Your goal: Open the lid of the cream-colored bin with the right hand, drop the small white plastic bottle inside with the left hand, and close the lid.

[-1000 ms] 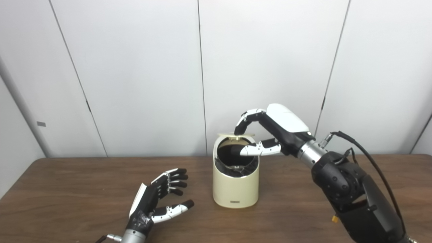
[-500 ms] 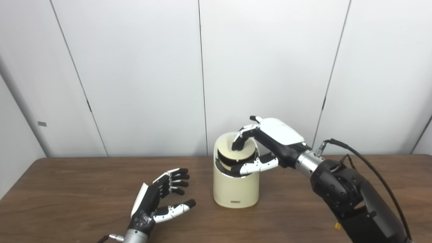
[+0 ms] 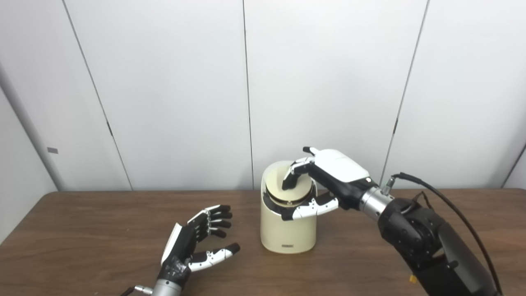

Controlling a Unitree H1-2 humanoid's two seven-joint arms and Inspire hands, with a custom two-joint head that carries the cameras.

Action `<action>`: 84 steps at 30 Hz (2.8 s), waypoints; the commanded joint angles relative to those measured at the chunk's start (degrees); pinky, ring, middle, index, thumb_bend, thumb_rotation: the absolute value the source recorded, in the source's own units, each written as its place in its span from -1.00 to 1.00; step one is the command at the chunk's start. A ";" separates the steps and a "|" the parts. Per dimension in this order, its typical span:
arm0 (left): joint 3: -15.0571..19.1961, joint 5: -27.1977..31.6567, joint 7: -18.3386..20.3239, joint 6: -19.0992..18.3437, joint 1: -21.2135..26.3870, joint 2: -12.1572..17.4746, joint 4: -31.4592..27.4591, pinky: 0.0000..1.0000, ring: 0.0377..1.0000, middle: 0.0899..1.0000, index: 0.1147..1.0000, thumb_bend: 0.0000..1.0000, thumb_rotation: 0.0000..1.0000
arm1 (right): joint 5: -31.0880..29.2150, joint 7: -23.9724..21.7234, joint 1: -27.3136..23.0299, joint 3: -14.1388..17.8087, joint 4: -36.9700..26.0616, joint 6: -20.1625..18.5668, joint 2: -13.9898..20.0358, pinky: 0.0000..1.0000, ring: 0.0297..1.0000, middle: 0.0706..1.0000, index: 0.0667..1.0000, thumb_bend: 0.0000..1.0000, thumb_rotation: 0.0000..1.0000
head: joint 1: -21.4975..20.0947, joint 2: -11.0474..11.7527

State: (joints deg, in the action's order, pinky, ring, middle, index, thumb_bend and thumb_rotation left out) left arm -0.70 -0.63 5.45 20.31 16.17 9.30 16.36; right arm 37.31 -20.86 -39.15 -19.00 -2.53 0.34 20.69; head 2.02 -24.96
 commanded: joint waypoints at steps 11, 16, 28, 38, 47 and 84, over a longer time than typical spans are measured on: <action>0.49 -0.46 -0.56 -0.76 0.64 0.01 -3.43 0.22 0.36 0.44 0.49 0.49 -0.78 | 4.97 1.84 -1.19 -1.23 0.53 6.32 1.75 0.90 0.58 0.16 0.13 0.35 0.33 | 0.04 -0.93; 0.50 -0.67 -0.69 -1.12 0.55 -0.08 -3.75 0.21 0.35 0.43 0.48 0.50 -0.76 | 6.54 1.62 -1.06 -1.56 0.98 7.13 1.98 0.91 0.58 0.16 0.15 0.37 0.38 | 0.18 -1.14; 0.54 -1.56 -0.66 -2.39 0.27 -0.01 -5.90 0.20 0.34 0.44 0.49 0.51 -0.76 | 9.08 -4.06 -1.61 -2.82 0.02 3.97 2.84 0.85 0.62 0.24 0.23 0.40 0.56 | 0.27 -2.29; 0.62 -1.65 -0.58 -3.28 0.02 0.08 -7.08 0.20 0.33 0.42 0.47 0.51 -0.75 | 12.80 -12.11 -2.28 -5.41 -0.41 -0.70 3.49 0.86 0.65 0.37 0.33 0.43 0.70 | 0.42 -3.01; 0.75 -1.54 -0.62 -3.83 -0.37 -0.05 -7.45 0.21 0.33 0.42 0.48 0.51 -0.75 | 13.08 -14.54 -2.27 -6.52 -0.37 -2.29 3.81 0.87 0.66 0.39 0.33 0.41 0.66 | 0.49 -3.20; 0.79 -1.40 -0.28 -2.14 0.57 0.19 -5.50 0.20 0.34 0.43 0.48 0.48 -0.79 | -4.48 3.39 3.65 12.24 -5.53 -3.62 -3.07 0.25 0.54 0.59 0.55 0.35 0.13 | -0.35 -2.20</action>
State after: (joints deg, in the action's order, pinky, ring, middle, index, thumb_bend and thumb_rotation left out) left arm -0.31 -2.14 5.46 16.52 14.78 8.95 11.81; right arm 35.18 -20.45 -34.63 -8.53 -7.44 -3.12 18.40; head 1.58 -27.16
